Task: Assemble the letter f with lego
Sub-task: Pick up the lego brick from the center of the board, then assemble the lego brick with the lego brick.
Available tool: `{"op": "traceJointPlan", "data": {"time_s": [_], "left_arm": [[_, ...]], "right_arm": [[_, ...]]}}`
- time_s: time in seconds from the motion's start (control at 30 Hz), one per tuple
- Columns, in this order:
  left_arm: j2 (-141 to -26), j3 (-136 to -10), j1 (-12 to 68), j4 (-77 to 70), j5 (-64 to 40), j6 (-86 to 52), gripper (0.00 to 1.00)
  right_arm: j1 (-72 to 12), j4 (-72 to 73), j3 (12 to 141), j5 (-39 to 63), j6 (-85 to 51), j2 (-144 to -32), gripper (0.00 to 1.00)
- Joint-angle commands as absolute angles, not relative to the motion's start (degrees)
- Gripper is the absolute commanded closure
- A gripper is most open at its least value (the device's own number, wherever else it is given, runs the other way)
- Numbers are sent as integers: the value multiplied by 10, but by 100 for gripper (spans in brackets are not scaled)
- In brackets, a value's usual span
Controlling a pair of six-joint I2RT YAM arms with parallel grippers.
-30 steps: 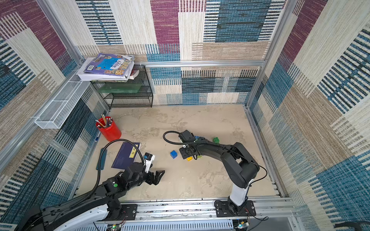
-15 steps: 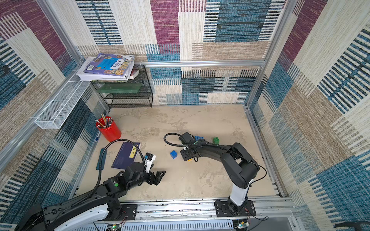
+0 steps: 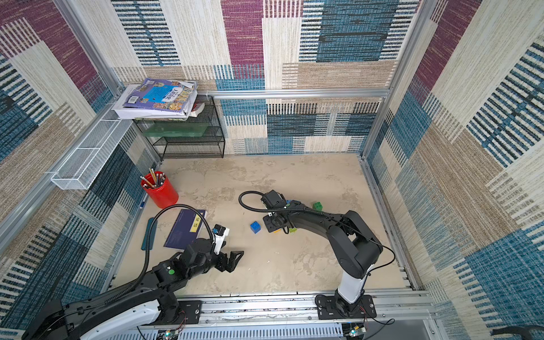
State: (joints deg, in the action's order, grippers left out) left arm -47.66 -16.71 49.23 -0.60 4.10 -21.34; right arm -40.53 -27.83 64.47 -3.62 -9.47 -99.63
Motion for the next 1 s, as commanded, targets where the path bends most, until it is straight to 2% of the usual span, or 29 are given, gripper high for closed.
{"op": "traceJointPlan", "data": {"time_s": [0.0,0.47,0.97], "left_arm": [[-478,-166,493,-25,40,-197,1],[-488,-144,493,-93,44,-145,1],[-477,-138,493,-93,47,-147,1]], "right_arm": [[-408,-303,675,-41,-77,-994,62],[-443,-350,775,-30,-55,-1035,62],[-468,-347,793,-14,-56,-1070,62]]}}
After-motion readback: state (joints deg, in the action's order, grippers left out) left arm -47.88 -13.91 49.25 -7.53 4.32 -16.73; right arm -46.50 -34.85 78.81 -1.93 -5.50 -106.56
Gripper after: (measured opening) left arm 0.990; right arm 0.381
